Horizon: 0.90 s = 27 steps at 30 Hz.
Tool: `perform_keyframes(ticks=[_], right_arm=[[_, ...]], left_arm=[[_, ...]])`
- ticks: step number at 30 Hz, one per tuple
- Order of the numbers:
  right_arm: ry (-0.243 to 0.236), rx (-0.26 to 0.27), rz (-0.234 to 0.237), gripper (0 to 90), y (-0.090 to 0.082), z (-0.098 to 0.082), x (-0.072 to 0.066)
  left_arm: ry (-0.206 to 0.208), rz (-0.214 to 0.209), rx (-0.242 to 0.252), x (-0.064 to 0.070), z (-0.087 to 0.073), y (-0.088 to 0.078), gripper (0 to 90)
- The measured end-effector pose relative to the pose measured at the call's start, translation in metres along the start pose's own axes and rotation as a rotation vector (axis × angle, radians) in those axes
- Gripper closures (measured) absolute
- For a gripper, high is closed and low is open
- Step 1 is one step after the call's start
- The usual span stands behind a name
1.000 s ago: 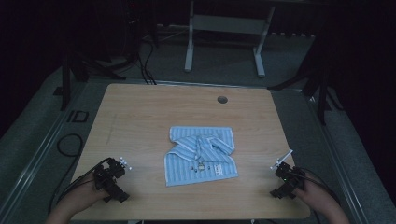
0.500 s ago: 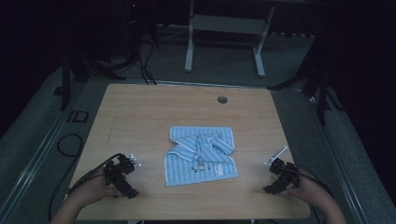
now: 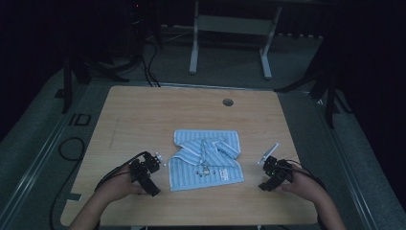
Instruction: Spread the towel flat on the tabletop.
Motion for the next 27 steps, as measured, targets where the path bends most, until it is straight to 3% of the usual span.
perform_keyframes(ticks=[10, 14, 20, 24, 27], right_arm=[[-0.055, 0.031, 0.004, 44.9, 0.001, 0.046, -0.003], [-0.059, 0.047, 0.001, 45.3, 0.002, 0.066, -0.002], [-0.085, 0.027, 0.005, 45.3, 0.008, 0.091, -0.004], [-0.087, 0.038, 0.025, 45.3, 0.012, 0.104, -0.007], [-0.09, 0.029, 0.028, 45.5, 0.016, 0.114, -0.008]], left_arm=[[0.074, 0.016, 0.021, 0.018, 0.045, 0.005, 21.5], [0.079, 0.052, 0.032, 0.021, 0.067, 0.007, 21.8], [0.096, 0.045, 0.048, 0.024, 0.096, 0.012, 24.6], [0.117, 0.05, 0.07, 0.028, 0.117, 0.016, 31.0], [0.107, 0.053, 0.093, 0.029, 0.131, 0.02, 36.4]])
Point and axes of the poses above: each handheld gripper's, and its own axes: y roughly forward along the jaws, z roughly out of its top, x roughly to its right, the point moved 6 cm from there along y, roughly forward along the jaws
